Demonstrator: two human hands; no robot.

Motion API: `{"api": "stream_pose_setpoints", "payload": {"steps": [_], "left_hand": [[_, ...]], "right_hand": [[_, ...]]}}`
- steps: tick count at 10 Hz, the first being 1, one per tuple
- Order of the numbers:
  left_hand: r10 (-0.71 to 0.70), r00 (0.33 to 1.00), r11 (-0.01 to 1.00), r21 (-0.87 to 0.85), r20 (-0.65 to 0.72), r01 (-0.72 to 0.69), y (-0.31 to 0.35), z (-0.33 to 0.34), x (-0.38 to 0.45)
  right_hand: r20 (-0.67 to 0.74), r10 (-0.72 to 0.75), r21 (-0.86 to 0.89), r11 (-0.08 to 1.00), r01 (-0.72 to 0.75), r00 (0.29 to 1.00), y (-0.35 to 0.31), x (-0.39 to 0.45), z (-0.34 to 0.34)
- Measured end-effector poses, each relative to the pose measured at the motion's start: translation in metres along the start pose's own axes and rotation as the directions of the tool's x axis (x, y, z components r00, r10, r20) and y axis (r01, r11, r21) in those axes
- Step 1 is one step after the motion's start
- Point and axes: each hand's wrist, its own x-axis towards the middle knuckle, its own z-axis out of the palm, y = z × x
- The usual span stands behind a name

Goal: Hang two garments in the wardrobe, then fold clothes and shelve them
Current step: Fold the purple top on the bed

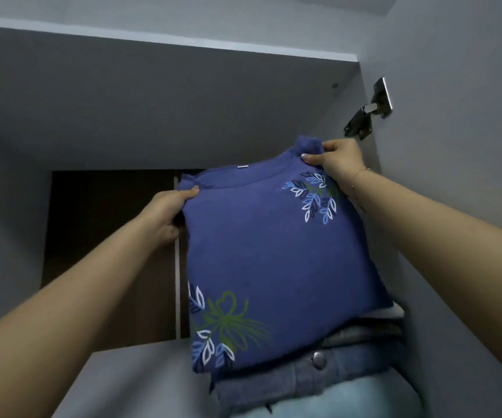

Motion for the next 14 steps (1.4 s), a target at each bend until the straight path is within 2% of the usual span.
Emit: {"api": "stream_pose_setpoints", "payload": {"steps": [2, 3, 4, 5, 6, 7, 8, 9, 10, 11, 12, 13, 14], "left_hand": [[-0.218, 0.976, 0.973, 0.076, -0.019, 0.219, -0.088, 0.017, 0.099], [-0.332, 0.943, 0.929, 0.161, -0.037, 0.334, -0.142, 0.018, 0.108], [-0.375, 0.926, 0.914, 0.149, -0.040, 0.377, -0.167, 0.016, 0.099], [-0.423, 0.906, 0.904, 0.075, 0.026, 0.420, -0.163, 0.009, 0.078], [-0.454, 0.884, 0.891, 0.073, 0.112, 0.448, -0.149, 0.004, 0.049], [-0.492, 0.849, 0.870, 0.080, 0.193, 0.486, -0.134, 0.003, 0.012], [-0.463, 0.848, 0.884, 0.060, 0.258, 0.465, -0.117, 0.005, -0.021], [-0.346, 0.903, 0.938, 0.068, 0.254, 0.340, -0.097, 0.016, -0.044], [-0.316, 0.917, 0.948, 0.050, 0.243, 0.313, -0.079, 0.024, -0.056], [-0.356, 0.904, 0.932, 0.022, 0.237, 0.361, -0.069, 0.031, -0.070], [-0.332, 0.918, 0.942, 0.115, 0.215, 0.314, -0.077, 0.035, -0.090], [-0.326, 0.929, 0.940, 0.163, 0.176, 0.299, -0.086, 0.030, -0.103], [-0.293, 0.938, 0.950, 0.164, 0.185, 0.265, -0.083, 0.021, -0.109]], "right_hand": [[0.193, 0.239, -0.322, 0.932, -0.168, 0.952, 0.111, 0.053, 0.048], [0.314, 0.413, -0.474, 0.849, -0.235, 0.855, 0.165, 0.041, 0.067], [0.382, 0.507, -0.586, 0.779, -0.222, 0.773, 0.193, 0.024, 0.071], [0.399, 0.577, -0.517, 0.784, -0.345, 0.713, 0.190, 0.009, 0.065], [0.418, 0.638, -0.502, 0.756, -0.421, 0.647, 0.170, -0.005, 0.051], [0.414, 0.705, -0.584, 0.691, -0.426, 0.576, 0.148, -0.022, 0.030], [0.377, 0.710, -0.640, 0.664, -0.386, 0.595, 0.131, -0.035, 0.012], [0.332, 0.743, -0.720, 0.598, -0.353, 0.581, 0.104, -0.057, -0.005], [0.253, 0.618, -0.850, 0.509, -0.134, 0.744, 0.090, -0.058, -0.008], [0.226, 0.380, -0.952, 0.282, 0.120, 0.897, 0.084, -0.058, -0.007], [0.281, 0.422, -0.960, 0.117, 0.255, 0.862, 0.081, -0.069, -0.009], [0.330, 0.449, -0.932, 0.014, 0.363, 0.830, 0.088, -0.081, -0.015], [0.368, 0.358, -0.927, 0.066, 0.370, 0.858, 0.087, -0.085, -0.017]]}}
